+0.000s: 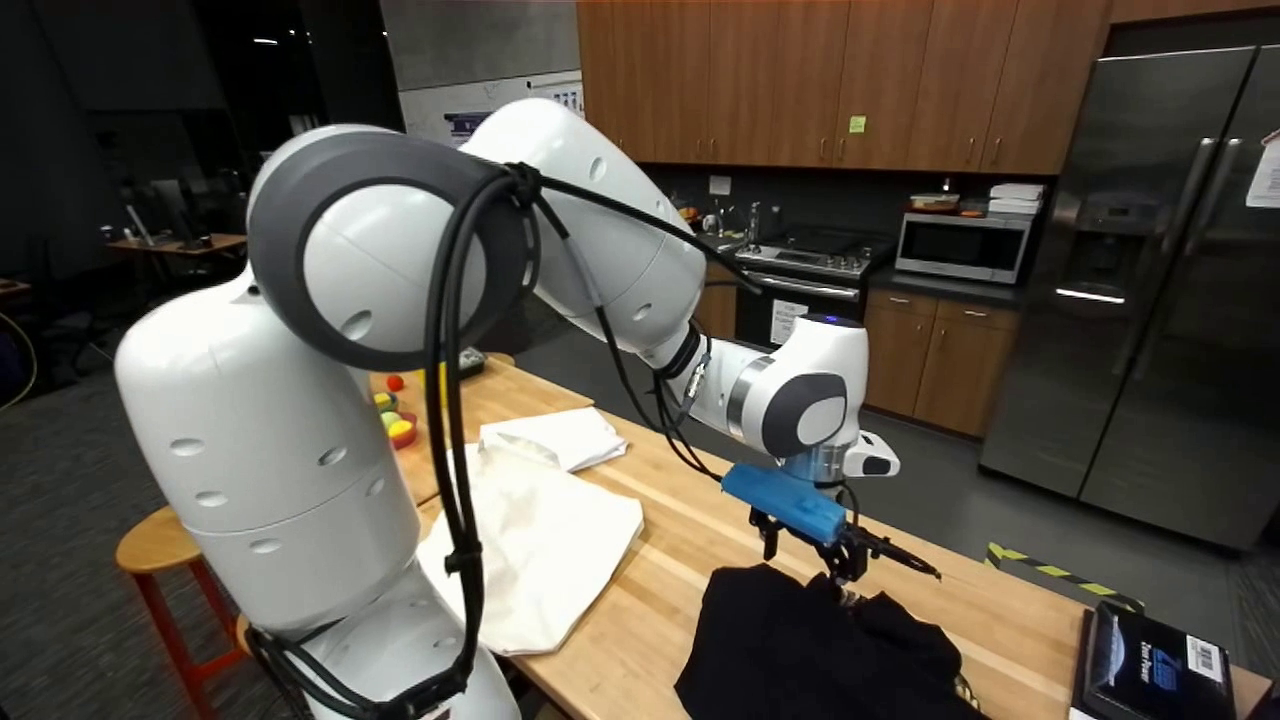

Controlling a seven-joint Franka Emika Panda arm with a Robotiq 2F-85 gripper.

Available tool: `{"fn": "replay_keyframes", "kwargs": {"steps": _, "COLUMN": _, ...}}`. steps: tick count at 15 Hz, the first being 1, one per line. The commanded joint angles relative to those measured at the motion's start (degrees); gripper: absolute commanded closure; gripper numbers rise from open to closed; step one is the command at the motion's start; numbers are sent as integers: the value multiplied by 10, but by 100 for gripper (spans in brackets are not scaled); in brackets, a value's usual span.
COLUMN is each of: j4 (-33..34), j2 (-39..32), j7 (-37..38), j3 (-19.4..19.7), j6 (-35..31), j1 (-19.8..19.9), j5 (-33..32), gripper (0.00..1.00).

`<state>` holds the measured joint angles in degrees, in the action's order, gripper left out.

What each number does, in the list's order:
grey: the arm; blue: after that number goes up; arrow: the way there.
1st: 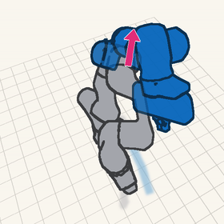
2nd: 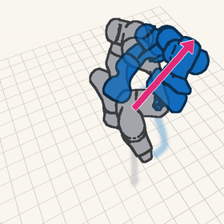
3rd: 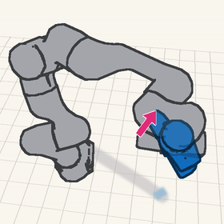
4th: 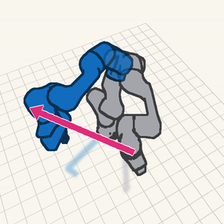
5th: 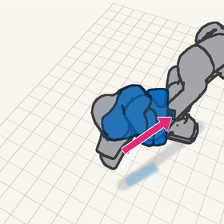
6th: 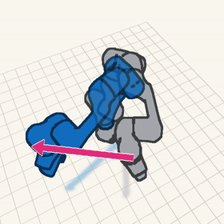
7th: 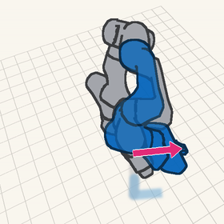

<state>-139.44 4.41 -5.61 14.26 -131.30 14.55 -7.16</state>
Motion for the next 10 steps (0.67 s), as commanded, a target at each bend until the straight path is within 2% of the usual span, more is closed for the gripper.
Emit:
{"fn": "replay_keyframes", "kwargs": {"steps": 1, "j4": 1, "j2": 0, "j7": -5, "j3": -6, "j6": -7, "j1": -8, "j5": 3, "gripper": 0}}
{"fn": "replay_keyframes", "kwargs": {"steps": 3, "j4": -4, "j2": 8, "j7": -12, "j3": -31, "j6": -23, "j1": -30, "j5": -19, "gripper": 0}}
{"fn": "replay_keyframes", "kwargs": {"steps": 5, "j4": -3, "j2": 17, "j7": -29, "j3": -58, "j6": -11, "j1": -56, "j5": -15, "gripper": 0}}
{"fn": "replay_keyframes", "kwargs": {"steps": 6, "j4": 1, "j2": 16, "j7": -48, "j3": -68, "j6": -4, "j1": -69, "j5": -2, "gripper": 0}}
{"fn": "replay_keyframes", "kwargs": {"steps": 10, "j4": 51, "j2": -9, "j7": -153, "j3": -92, "j6": 88, "j1": -114, "j5": 116, "gripper": 0}}
